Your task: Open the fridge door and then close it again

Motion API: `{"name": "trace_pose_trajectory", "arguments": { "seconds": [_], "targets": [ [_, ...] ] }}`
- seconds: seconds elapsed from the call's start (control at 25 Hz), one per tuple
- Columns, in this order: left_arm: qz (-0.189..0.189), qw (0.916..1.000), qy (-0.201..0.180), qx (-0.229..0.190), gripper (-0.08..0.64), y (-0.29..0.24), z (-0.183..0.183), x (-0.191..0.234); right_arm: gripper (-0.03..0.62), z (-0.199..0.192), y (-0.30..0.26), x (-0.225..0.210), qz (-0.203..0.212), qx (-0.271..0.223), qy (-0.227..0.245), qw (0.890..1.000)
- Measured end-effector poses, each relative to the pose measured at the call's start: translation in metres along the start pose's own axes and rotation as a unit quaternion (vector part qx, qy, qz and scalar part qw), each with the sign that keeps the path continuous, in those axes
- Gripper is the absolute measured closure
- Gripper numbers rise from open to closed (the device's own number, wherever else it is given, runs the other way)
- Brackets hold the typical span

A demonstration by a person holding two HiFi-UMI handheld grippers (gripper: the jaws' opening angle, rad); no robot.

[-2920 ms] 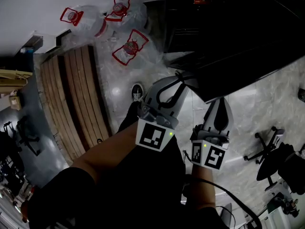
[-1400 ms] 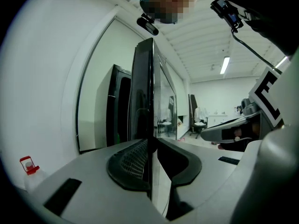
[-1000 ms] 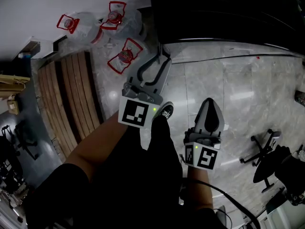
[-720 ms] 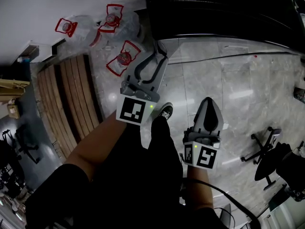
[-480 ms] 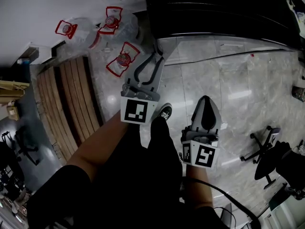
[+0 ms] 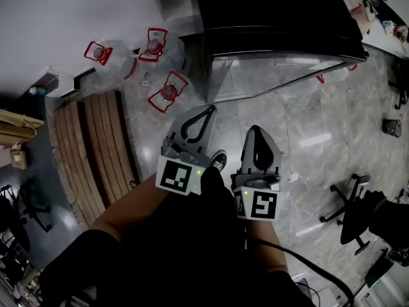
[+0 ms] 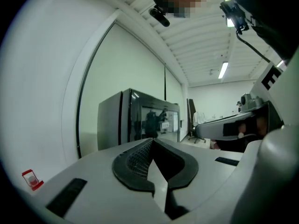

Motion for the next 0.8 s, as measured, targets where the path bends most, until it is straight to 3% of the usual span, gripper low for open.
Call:
{"name": "trace_pose_trajectory", "arguments": {
  "seconds": [0.08, 0.2, 0.4, 0.8],
  "targets": [
    [0.005, 0.9994, 0.032, -0.009, 0.552, 0.011, 0.021, 0.0, 0.577, 0.017, 0.001, 0.008, 0.011, -0.009, -0.001, 1.0],
    [0.006, 0.9987, 0.044, -0.025, 0.552, 0.028, 0.055, 0.0, 0.577, 0.044, 0.006, 0.02, 0.02, -0.024, -0.005, 1.0],
    [-0.013, 0.9983, 0.035, -0.045, 0.552, 0.058, 0.099, -0.007, 0.577, 0.072, 0.021, 0.041, 0.039, -0.024, 0.01, 0.999],
    [-0.012, 0.9985, 0.024, -0.047, 0.552, 0.078, 0.131, -0.009, 0.577, 0.114, 0.035, 0.071, 0.065, -0.055, 0.035, 0.996]
  ]
}}
Point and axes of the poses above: the fingertips, and each gripper's own axes: y backward along the fingers, x to its left, z out of its top, the point moved 1 cm from there along y, backward along the fingers, and after that the axes turned 6 degrees about z, right-handed, at the moved point
